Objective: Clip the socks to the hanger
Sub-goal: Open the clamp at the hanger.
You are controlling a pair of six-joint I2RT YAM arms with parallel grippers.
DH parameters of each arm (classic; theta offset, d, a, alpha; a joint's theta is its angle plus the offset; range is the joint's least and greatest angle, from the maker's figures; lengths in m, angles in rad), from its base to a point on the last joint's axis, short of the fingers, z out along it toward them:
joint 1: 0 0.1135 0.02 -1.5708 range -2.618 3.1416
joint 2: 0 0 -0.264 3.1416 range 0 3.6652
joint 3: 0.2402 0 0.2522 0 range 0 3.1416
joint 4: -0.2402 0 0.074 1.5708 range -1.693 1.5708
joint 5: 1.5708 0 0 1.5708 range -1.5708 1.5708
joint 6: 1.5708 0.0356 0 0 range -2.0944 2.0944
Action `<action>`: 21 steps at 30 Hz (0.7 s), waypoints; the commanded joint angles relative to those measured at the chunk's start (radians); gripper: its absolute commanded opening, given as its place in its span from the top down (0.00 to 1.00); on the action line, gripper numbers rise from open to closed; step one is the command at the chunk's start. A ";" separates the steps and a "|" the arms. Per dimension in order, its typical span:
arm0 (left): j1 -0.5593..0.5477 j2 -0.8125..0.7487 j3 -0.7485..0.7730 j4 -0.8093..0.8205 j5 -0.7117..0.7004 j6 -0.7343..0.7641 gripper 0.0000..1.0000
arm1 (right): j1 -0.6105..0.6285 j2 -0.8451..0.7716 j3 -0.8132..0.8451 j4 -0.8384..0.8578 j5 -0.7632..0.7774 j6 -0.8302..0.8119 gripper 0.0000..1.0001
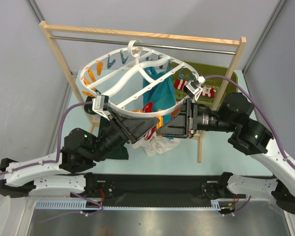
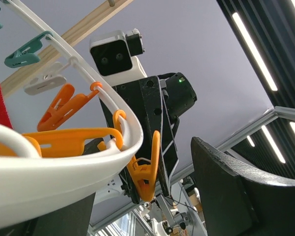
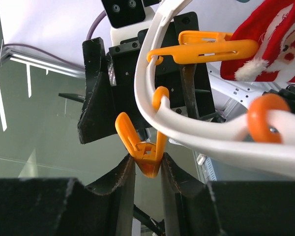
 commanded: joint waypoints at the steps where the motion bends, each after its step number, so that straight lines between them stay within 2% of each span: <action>1: 0.002 0.027 0.054 0.028 0.015 -0.026 0.24 | 0.004 -0.010 -0.001 -0.008 -0.072 0.005 1.00; 3: 0.001 0.030 0.054 0.031 0.017 -0.033 0.27 | 0.004 -0.010 -0.003 -0.010 -0.075 0.000 1.00; 10: 0.001 -0.029 0.022 0.008 0.057 -0.026 0.29 | -0.012 -0.040 0.000 -0.036 -0.039 -0.026 1.00; 16: -0.002 -0.064 -0.044 0.042 0.092 -0.086 0.34 | -0.019 -0.047 -0.009 -0.011 -0.038 -0.026 1.00; 18: -0.051 -0.069 -0.043 0.065 0.054 -0.027 0.33 | -0.027 -0.041 -0.009 0.005 -0.038 -0.011 1.00; 19: -0.085 -0.066 -0.040 0.086 -0.041 0.012 0.32 | -0.027 -0.037 -0.009 0.012 -0.035 -0.006 1.00; 21: -0.176 -0.049 -0.015 0.109 -0.123 0.133 0.30 | -0.026 -0.030 -0.010 0.030 -0.035 0.006 1.00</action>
